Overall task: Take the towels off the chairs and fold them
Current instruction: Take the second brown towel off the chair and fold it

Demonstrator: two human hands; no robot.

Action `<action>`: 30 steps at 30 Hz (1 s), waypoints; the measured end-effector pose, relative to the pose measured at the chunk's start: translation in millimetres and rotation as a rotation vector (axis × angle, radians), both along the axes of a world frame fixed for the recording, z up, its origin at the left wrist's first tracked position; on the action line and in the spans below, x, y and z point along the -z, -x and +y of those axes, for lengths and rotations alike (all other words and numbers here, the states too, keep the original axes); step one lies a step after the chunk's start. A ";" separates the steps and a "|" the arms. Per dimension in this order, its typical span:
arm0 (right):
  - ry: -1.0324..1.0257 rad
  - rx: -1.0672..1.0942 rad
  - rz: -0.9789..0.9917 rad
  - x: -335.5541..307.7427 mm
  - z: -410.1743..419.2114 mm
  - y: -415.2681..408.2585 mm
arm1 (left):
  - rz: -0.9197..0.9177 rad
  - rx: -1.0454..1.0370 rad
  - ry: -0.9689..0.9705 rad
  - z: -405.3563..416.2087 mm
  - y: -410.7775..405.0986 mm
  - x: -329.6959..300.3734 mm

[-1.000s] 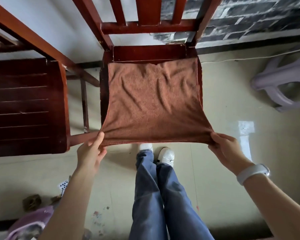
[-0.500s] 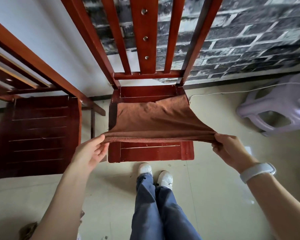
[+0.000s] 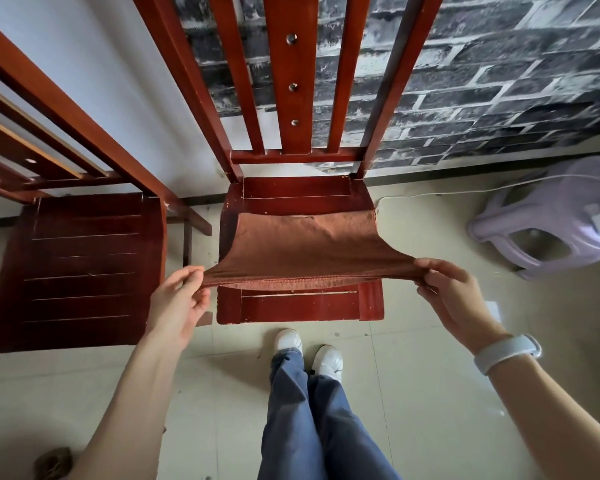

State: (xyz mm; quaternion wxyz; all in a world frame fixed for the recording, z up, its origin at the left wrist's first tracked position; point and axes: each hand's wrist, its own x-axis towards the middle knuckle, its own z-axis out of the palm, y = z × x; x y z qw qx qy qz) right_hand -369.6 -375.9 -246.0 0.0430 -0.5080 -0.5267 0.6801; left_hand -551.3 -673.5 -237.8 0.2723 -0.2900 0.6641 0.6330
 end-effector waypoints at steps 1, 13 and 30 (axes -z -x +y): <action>-0.047 -0.055 0.006 -3.0 0.5 -0.6 | 0.020 0.021 -0.013 -0.1 -0.4 -5.4; -1.007 -0.441 -0.075 -55.8 28.8 11.0 | 0.466 0.591 0.402 2.7 15.0 -74.2; -1.255 -0.796 0.034 -92.6 43.2 -18.8 | 0.945 0.857 0.649 5.1 -2.3 -93.2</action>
